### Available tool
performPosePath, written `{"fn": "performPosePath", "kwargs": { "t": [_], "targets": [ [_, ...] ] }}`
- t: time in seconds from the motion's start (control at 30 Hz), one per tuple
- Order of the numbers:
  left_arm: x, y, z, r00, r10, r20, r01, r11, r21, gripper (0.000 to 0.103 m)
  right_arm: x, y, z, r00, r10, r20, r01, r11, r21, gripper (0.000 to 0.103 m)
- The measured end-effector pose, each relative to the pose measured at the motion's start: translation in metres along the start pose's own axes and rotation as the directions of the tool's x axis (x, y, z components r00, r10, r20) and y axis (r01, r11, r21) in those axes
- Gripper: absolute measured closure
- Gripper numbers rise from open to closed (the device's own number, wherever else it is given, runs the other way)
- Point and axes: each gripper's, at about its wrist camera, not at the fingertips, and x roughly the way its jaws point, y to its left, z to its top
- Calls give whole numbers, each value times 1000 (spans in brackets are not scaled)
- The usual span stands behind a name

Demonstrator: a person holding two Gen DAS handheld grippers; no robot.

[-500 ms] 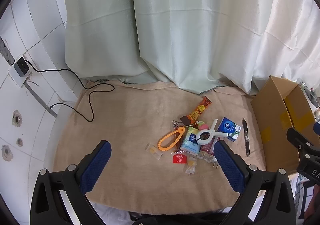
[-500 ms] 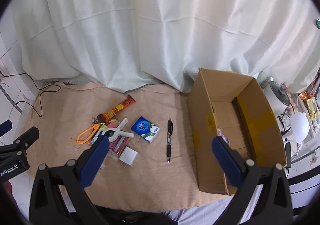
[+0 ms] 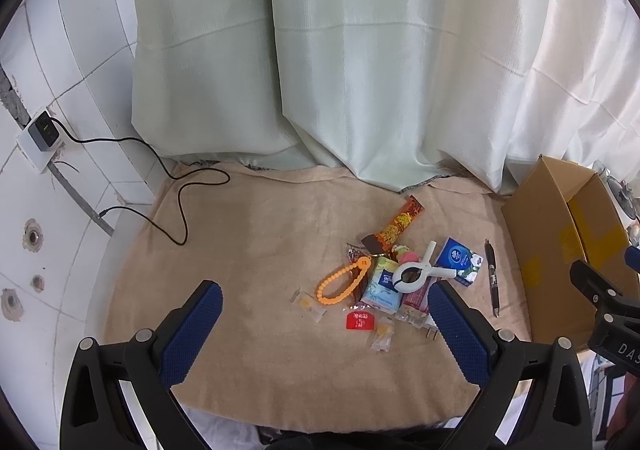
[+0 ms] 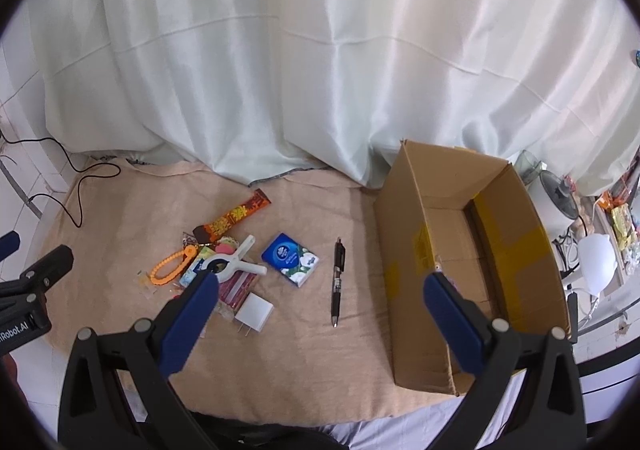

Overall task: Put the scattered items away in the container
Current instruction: 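Move both tools toward the pile of scattered items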

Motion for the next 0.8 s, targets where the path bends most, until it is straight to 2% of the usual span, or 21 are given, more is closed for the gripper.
{"fn": "performPosePath", "kwargs": {
  "t": [0.23, 0.43, 0.6, 0.8],
  "targets": [
    [9, 7, -5, 1000, -19, -8, 19, 1000, -22, 0, 13, 6, -5, 998, 43, -36, -44, 999, -20, 0],
    [31, 8, -20, 999, -39, -24, 39, 999, -10, 0, 31, 15, -19, 993, 104, -52, -106, 994, -40, 0],
    [77, 6, -47, 995, -46, -83, 47, 999, 10, 0, 66, 18, -43, 979, 177, -105, -180, 983, -19, 0],
    [135, -11, -83, 993, -64, -96, 70, 995, 69, 0, 126, 17, -77, 971, 163, -174, -166, 986, 0, 5]
  ]
}}
